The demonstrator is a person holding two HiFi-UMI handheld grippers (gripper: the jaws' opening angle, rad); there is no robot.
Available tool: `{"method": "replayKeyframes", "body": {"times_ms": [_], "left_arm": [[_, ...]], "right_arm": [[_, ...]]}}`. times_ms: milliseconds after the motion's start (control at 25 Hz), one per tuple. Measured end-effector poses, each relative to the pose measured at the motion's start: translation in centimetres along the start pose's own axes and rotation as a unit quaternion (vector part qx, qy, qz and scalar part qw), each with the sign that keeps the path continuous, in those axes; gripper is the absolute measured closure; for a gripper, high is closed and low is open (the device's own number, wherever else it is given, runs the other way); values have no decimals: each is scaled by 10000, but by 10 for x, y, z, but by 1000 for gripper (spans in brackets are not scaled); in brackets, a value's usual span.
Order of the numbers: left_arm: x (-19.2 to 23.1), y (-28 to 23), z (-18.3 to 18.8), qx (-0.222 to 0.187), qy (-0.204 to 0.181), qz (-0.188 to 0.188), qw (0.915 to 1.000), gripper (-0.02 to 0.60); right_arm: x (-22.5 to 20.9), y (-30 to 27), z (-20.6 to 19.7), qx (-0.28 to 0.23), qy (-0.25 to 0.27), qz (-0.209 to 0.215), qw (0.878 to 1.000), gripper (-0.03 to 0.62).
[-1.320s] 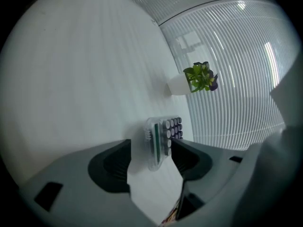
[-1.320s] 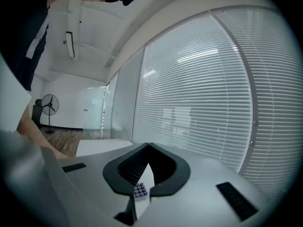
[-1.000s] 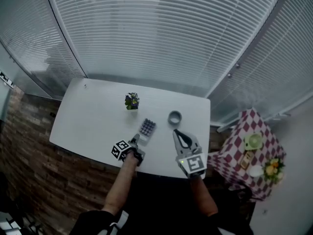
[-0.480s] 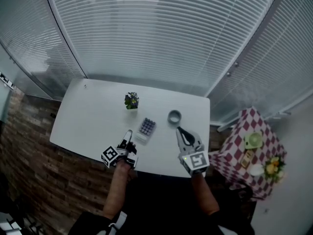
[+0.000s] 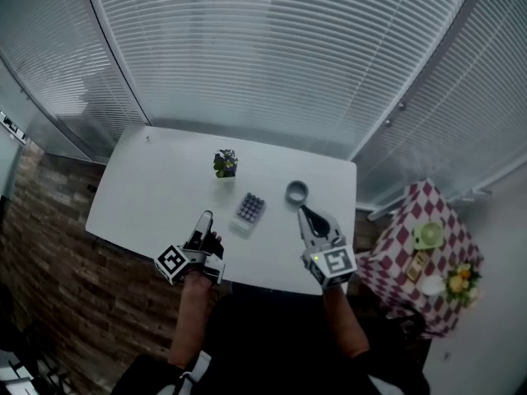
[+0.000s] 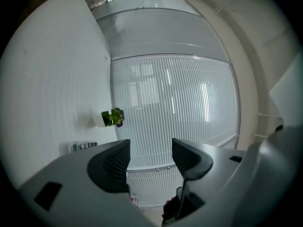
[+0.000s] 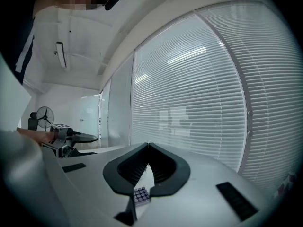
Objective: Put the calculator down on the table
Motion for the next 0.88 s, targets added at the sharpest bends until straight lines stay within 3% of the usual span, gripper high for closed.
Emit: {"method": "replayKeyframes", "body": {"times_ms": [360,440,560,640,720,800,880], "left_arm": [[-20,7,-4,-14,-25,-22,10000,324],[-22,8,-5,22,-209,-2,9998,324],[-13,12,-3,92,-783,385,9961,324],[-12,13,-1,212,-1322,693,9886,324],[-20,16,1,313,-1949,956,9757,324],[-28,15,0,316,-2489,867,9641,324],[-35,14,1,224,-3119,823,9463,324]], "right_arm": [[-9,6,-3,69,-26,-161,9998,588],[-8,6,-5,60,56,-170,9998,588],[-6,5,-10,111,50,-129,9998,588],[-3,3,-11,107,51,-87,9999,588],[0,3,-10,104,80,-47,9999,588],[2,3,-11,127,116,-12,9999,588],[3,4,-11,135,151,11,9998,588]]}}
Point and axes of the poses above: the fingertips, and each gripper's own axes: y backward along the fingers, x to its left, z out of its top, the point moved 2 cm from there along y, backward along the fingers, and after that the axes turned 6 degrees about x, right-handed, at the moved point
